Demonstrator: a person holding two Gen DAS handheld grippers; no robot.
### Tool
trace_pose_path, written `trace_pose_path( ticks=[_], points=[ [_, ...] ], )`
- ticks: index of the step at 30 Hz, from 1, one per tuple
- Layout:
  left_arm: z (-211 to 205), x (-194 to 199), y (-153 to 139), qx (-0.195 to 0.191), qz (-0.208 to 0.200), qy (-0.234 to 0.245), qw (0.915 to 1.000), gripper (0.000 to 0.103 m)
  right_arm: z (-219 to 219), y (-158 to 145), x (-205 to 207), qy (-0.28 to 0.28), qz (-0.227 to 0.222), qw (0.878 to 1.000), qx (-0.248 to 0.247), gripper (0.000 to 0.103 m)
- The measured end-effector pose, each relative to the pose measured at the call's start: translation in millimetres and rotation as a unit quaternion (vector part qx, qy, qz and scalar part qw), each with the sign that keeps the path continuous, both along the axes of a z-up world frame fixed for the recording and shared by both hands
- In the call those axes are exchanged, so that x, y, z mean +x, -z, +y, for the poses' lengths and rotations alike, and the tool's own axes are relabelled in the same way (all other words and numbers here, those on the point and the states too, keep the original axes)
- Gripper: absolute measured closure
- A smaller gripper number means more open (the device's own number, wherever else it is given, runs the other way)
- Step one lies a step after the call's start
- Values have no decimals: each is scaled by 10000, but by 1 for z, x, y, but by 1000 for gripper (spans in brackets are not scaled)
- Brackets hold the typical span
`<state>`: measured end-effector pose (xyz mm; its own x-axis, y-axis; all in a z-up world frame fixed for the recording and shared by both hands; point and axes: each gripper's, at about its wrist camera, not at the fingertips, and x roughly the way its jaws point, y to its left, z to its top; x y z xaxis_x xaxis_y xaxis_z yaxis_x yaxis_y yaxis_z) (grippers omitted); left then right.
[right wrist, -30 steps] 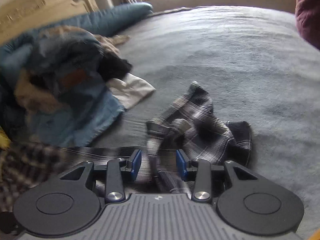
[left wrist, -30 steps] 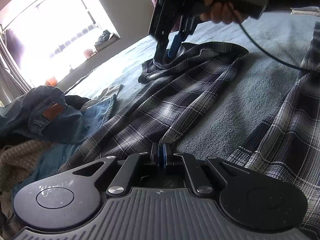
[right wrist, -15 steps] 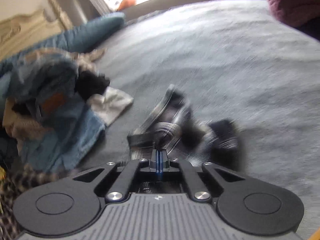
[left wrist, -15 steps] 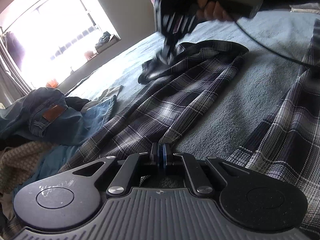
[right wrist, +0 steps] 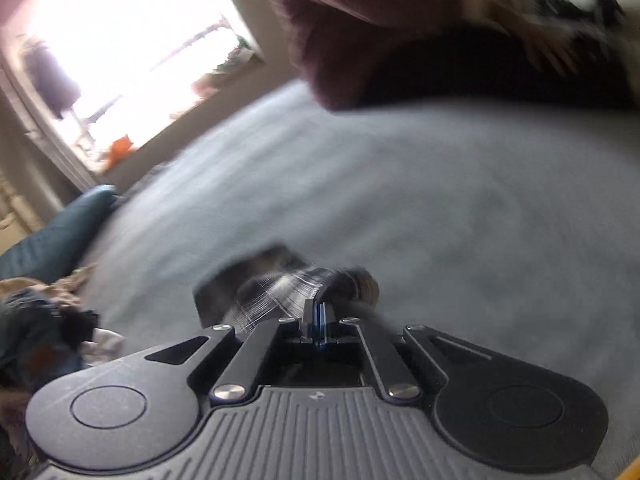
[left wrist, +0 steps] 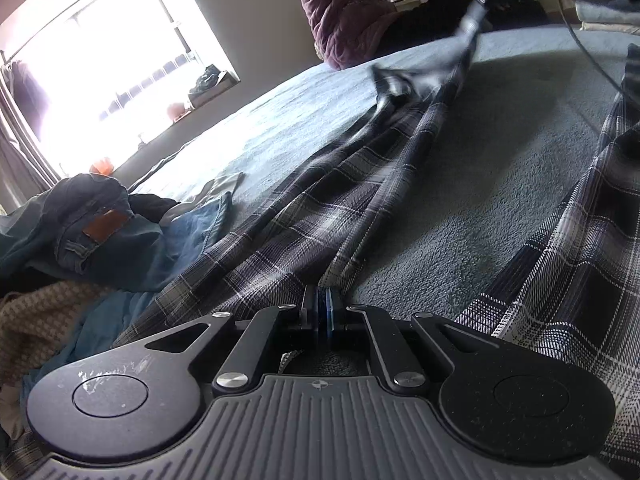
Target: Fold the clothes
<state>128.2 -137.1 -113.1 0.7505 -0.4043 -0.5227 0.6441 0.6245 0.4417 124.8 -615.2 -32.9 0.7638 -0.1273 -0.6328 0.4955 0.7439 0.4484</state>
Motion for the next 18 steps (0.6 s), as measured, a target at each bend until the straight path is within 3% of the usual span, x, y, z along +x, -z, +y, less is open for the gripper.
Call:
trace_pose_path(
  ticks=[6,18],
  points=[
    [1,-1,0,-13,2,23,10000,100,-19,41,-4,334,246,9982,423,102],
    [4,3,0,-127,58,44,9999,100,-10,39,-6,444,435,9973,386,102]
  ],
)
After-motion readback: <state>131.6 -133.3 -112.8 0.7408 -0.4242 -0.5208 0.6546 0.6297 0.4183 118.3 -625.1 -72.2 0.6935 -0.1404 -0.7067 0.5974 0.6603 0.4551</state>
